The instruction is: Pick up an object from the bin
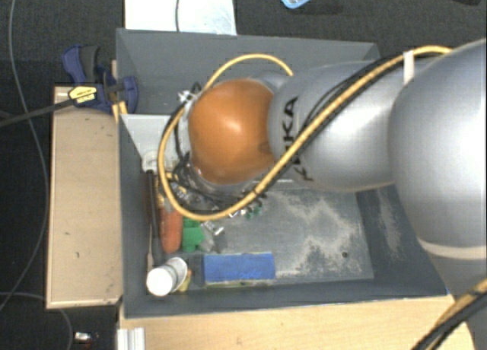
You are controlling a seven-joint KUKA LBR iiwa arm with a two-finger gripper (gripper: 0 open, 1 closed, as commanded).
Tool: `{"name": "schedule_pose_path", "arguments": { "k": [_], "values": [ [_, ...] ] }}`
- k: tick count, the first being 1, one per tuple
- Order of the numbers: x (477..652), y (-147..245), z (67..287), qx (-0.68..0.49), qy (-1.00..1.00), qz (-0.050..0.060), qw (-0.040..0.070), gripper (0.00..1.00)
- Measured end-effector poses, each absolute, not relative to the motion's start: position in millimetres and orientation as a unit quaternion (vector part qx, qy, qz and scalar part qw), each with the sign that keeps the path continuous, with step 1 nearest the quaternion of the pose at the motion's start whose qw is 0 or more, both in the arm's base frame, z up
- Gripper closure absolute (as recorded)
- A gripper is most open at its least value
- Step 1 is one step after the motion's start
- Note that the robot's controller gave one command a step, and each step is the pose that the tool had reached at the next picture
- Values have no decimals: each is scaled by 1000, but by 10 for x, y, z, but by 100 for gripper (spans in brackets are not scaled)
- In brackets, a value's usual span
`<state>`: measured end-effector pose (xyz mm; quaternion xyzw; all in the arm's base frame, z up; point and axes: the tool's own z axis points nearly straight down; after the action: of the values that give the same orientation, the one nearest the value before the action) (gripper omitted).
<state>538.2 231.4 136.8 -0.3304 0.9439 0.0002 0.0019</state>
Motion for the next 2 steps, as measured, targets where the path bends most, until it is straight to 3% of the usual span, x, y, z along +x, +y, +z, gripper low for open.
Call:
{"name": "schedule_pose_path", "arguments": {
  "k": [1,2],
  "values": [
    [5526,2130,689,-414,910,1,5,0],
    [5630,2279,732,-620,784,-1,10,100]
  ]
}}
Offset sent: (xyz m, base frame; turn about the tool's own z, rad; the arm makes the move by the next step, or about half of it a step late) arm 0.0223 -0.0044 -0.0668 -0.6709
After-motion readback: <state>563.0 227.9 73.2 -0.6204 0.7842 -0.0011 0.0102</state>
